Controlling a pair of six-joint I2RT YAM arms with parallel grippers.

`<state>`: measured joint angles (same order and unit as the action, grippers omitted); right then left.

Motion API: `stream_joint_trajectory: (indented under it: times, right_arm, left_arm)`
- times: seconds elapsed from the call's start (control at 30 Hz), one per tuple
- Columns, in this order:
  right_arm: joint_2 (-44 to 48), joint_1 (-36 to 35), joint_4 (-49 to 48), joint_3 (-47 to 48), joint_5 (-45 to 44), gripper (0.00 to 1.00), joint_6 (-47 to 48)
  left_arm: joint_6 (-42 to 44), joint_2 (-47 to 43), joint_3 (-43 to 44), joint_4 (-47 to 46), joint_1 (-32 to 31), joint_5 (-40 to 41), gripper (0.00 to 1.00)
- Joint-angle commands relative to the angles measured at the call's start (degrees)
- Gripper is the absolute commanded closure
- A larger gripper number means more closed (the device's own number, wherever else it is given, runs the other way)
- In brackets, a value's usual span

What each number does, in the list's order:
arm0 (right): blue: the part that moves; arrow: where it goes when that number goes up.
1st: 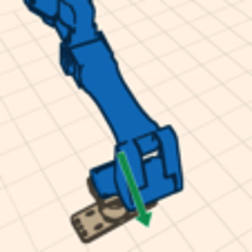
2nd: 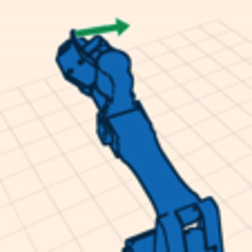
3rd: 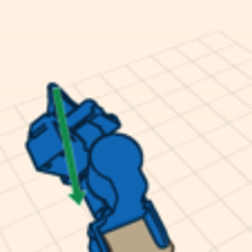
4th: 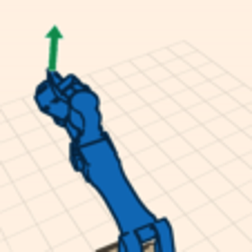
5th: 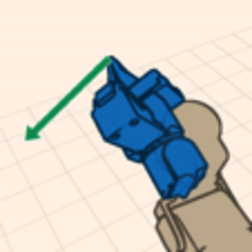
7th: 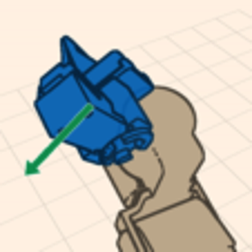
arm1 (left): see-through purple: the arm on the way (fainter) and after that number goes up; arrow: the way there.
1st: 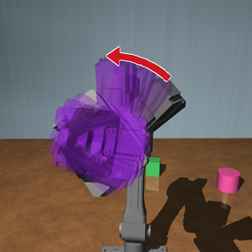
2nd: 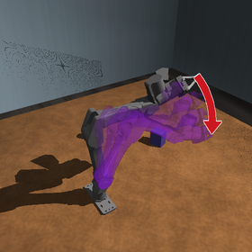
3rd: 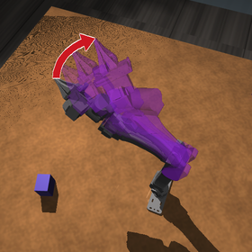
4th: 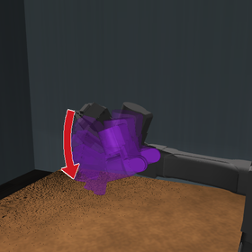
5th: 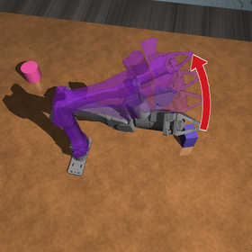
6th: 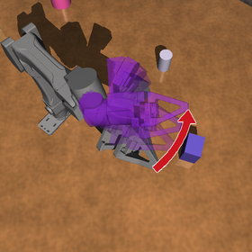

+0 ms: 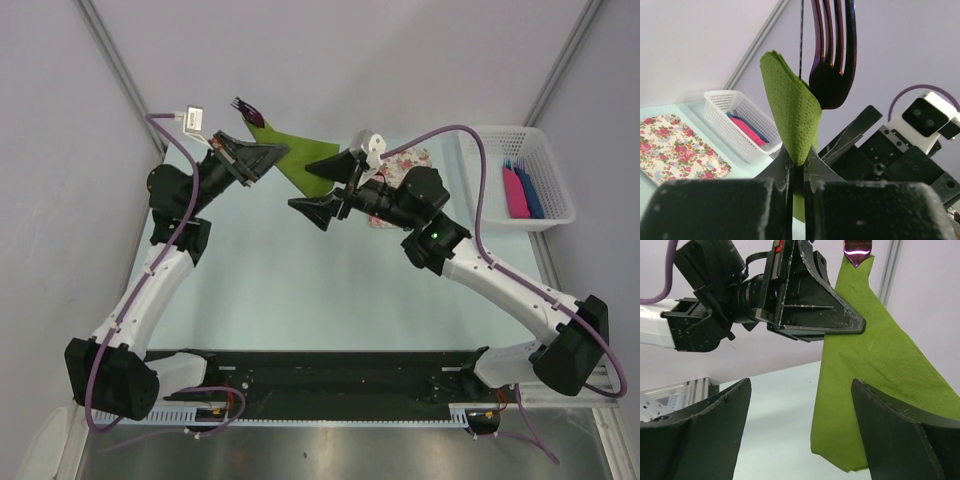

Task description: Place the utensils on the paper napkin and roll it up

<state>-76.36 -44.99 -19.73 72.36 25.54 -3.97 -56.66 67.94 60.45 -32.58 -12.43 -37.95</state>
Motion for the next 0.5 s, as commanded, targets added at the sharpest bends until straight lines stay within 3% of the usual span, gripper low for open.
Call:
stream_joint_trajectory:
  times: [0.0,0.47]
  right_arm:
    - [-0.5,-1.6,-15.4,-1.8,-4.0,0.13,3.0]
    - [-0.9,-3.2,-23.9,-5.8,-9.6,0.12,6.6]
  left_arm:
    - [-2.0,-1.8,3.0,-5.9,-0.2,-1.9,1.00]
    - [-2.6,0.1,5.3,-5.7,-0.3,-2.0,1.00]
